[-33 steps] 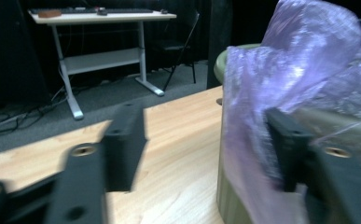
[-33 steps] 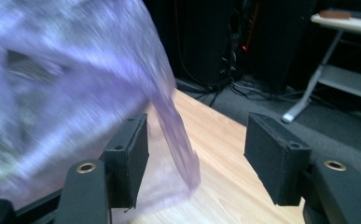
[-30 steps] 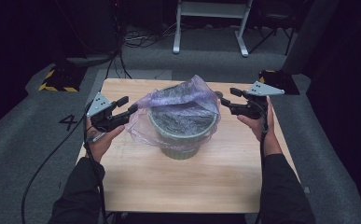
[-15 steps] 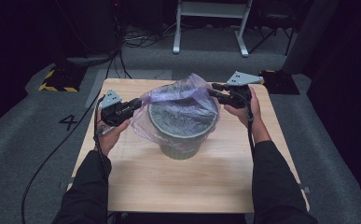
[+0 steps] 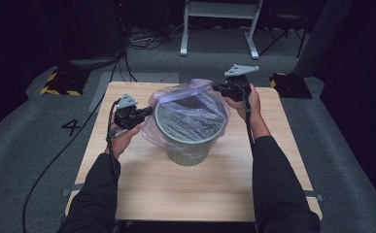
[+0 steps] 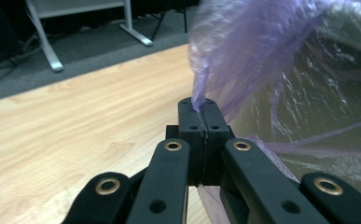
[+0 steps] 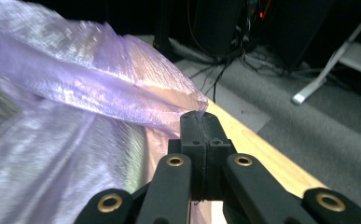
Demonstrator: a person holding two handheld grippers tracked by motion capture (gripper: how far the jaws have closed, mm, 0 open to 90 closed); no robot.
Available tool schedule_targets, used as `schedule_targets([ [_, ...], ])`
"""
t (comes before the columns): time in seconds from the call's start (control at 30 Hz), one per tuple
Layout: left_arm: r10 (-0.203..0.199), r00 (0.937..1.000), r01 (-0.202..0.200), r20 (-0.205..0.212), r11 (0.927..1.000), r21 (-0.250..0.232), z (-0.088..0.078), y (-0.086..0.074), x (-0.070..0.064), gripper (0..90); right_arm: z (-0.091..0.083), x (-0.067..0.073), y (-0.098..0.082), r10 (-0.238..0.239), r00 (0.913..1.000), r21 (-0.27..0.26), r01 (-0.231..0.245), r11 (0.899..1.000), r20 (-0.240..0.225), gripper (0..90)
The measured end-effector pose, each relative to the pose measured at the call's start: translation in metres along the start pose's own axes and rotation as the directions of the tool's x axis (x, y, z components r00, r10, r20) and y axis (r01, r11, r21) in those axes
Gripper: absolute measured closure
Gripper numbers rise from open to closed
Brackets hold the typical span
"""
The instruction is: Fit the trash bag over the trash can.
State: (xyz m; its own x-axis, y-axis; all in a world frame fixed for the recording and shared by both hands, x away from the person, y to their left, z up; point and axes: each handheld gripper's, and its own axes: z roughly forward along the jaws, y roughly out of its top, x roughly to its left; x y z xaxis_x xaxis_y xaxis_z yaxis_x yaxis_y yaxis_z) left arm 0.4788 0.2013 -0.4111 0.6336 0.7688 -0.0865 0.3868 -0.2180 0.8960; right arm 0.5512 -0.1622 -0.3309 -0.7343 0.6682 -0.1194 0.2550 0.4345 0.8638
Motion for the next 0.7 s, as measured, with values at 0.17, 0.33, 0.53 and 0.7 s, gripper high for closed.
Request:
schedule_targets([
  [0.17, -0.019, 0.9993, 0.017, 0.033, 0.9987, 0.048, 0.016, -0.002, -0.004, 89.5, 0.018, -0.007, -0.012, 0.065, 0.9963, 0.065, -0.062, 0.996, -0.056, 90.0],
  [0.33, -0.044, 0.9966, 0.036, 0.07, 0.9944, 0.099, 0.033, -0.003, -0.007, 89.5, 0.026, -0.017, -0.026, 0.173, 0.9794, 0.085, -0.165, 0.983, -0.104, 90.0],
  [0.53, -0.046, 0.9946, 0.033, 0.093, 0.9904, 0.134, 0.039, -0.005, -0.01, 88.8, 0.029, -0.023, -0.043, 0.22, 0.9705, 0.118, -0.208, 0.971, -0.099, 90.0],
  [0.7, -0.047, 0.9954, 0.034, 0.083, 0.9876, 0.153, 0.037, -0.014, -0.007, 87.6, 0.028, -0.023, -0.062, 0.229, 0.9694, 0.13, -0.217, 0.967, -0.088, 90.0],
])
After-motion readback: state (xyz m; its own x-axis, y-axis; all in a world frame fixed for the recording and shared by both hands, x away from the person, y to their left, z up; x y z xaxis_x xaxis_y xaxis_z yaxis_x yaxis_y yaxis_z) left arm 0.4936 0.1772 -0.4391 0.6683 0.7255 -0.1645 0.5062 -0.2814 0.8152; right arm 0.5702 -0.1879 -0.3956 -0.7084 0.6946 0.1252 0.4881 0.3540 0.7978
